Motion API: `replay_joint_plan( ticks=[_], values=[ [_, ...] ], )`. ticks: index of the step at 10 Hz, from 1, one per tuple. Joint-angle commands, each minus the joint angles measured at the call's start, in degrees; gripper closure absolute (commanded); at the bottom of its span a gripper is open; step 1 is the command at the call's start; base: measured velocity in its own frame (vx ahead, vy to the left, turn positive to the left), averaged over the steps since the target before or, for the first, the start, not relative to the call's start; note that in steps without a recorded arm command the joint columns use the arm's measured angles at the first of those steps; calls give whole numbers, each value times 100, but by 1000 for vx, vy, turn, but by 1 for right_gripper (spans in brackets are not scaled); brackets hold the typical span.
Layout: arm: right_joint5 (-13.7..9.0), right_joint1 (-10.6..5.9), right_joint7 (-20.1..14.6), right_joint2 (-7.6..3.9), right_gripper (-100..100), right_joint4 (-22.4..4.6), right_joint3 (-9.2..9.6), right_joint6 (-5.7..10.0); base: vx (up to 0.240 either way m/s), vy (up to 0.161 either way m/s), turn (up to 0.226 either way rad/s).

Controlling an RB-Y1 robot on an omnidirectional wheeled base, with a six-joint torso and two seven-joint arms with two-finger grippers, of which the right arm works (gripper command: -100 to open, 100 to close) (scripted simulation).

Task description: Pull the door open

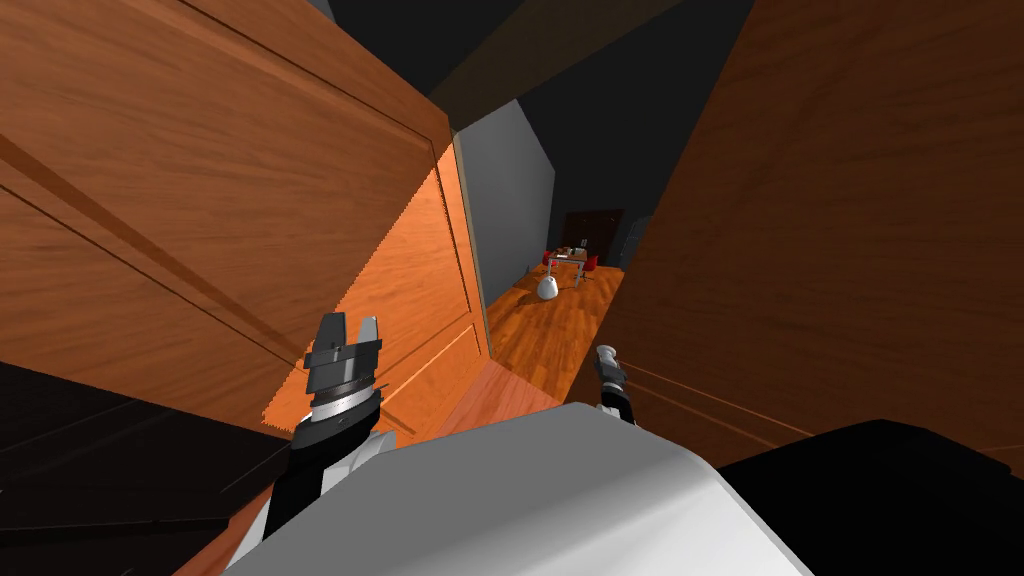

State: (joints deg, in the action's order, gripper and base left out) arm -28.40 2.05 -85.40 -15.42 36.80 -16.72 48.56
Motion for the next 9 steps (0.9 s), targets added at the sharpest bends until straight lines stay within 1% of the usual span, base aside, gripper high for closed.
replay_joint_plan(
  ticks=[1,2,5,7,9],
  values=[
    [48,9,-61,-13,100,32,81,-13,-153,9,51],
    [63,12,-81,-17,100,42,106,-18,-215,2,68],
    [203,37,-260,-53,100,135,342,-56,-215,24,70],
    [305,56,-390,-80,100,203,514,-85,-269,32,61],
    [376,69,-481,-98,100,250,633,-105,-230,40,66]
  ],
)
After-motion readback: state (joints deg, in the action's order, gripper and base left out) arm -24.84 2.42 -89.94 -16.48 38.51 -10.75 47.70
